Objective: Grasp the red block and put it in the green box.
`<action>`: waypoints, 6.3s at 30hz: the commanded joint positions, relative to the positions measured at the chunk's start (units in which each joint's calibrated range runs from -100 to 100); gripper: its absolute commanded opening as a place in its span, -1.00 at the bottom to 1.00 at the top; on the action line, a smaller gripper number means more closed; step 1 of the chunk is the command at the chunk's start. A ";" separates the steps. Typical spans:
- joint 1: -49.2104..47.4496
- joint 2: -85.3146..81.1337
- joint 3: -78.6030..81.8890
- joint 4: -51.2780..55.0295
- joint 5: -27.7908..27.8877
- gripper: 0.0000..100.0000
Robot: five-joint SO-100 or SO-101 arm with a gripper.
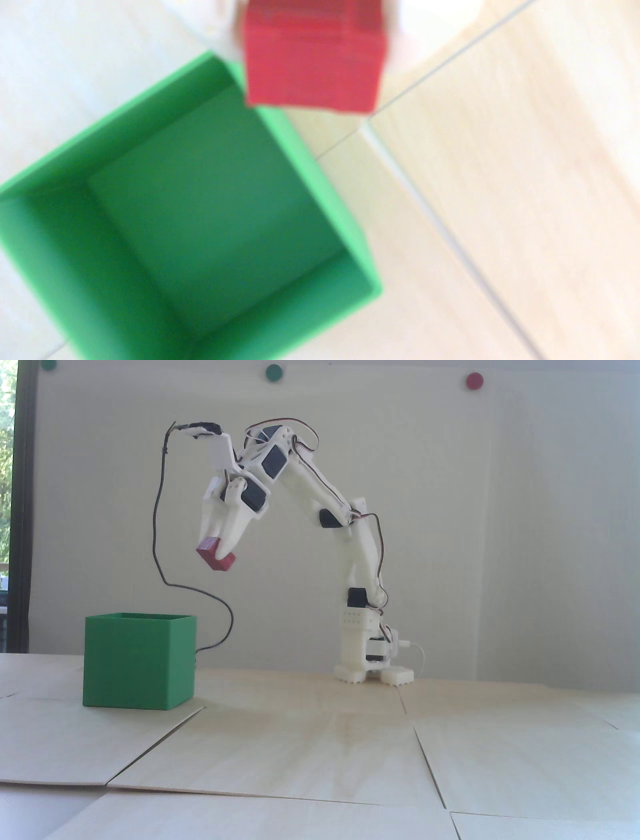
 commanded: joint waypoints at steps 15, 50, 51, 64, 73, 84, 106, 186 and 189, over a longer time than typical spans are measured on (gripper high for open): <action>-3.99 7.79 -19.26 -2.02 -2.16 -0.95; 0.43 8.58 -19.44 0.42 -2.10 -0.95; 1.40 8.58 -19.08 -0.25 -2.10 -0.95; 5.66 8.66 -18.73 -0.34 -2.47 -0.95; 8.96 8.58 -12.70 -0.34 -2.57 -0.95; 10.40 7.71 -2.67 -0.25 -2.52 -0.95; 0.43 13.48 -23.17 0.84 -5.70 -0.95; 8.07 20.98 -27.07 -11.47 -5.75 -0.95; 7.03 16.32 -25.30 -10.37 -5.85 -0.96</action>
